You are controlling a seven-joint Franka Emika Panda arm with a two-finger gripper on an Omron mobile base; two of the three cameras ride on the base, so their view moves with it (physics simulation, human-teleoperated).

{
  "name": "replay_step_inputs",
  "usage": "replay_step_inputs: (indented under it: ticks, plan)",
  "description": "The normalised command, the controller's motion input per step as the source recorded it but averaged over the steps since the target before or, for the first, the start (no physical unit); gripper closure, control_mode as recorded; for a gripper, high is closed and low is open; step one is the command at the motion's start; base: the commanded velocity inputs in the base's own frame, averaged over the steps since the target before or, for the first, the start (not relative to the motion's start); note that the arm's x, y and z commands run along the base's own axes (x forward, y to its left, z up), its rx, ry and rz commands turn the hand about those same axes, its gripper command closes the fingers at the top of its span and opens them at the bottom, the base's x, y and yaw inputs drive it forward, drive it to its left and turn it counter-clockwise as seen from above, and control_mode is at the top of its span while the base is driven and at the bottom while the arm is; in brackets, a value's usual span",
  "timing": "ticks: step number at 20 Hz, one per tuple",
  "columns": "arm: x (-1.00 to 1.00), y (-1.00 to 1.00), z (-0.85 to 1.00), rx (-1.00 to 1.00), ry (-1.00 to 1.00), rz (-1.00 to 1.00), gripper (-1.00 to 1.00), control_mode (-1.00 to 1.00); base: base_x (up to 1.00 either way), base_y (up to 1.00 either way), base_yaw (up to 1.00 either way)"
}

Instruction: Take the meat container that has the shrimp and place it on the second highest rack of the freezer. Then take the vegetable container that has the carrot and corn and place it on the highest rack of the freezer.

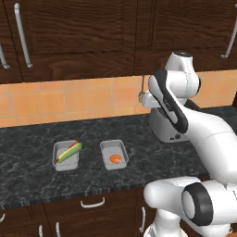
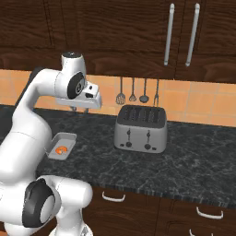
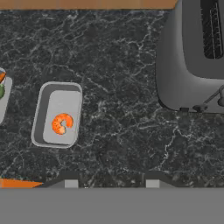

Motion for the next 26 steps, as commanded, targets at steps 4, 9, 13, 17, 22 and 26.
replay_step_inputs:
  ticks: [4,9,13,17,22,26]
  plan:
    - [-0.33,0.18,-0.02,0.0,0.07,0.05,-1.0,-1.0,0.0,0.0,0.0]
    - [-0.94,0.73,-0.27,-0.01,0.13,0.3,-1.0,-1.0,0.0,0.0,0.0]
    - [-0.51,0.94,-0.45,-0.03,0.08,0.43,-1.0,-1.0,0.0,0.0,0.0]
    - [0.36,0.56,-0.57,0.0,0.03,0.51,-1.0,-1.0,0.0,0.0,0.0]
    - [0.81,0.33,-0.76,-0.01,0.01,0.38,-1.0,-1.0,0.0,0.0,0.0]
    - [0.34,0.33,-0.87,-0.02,0.0,0.28,-1.0,-1.0,0.0,0.0,0.0]
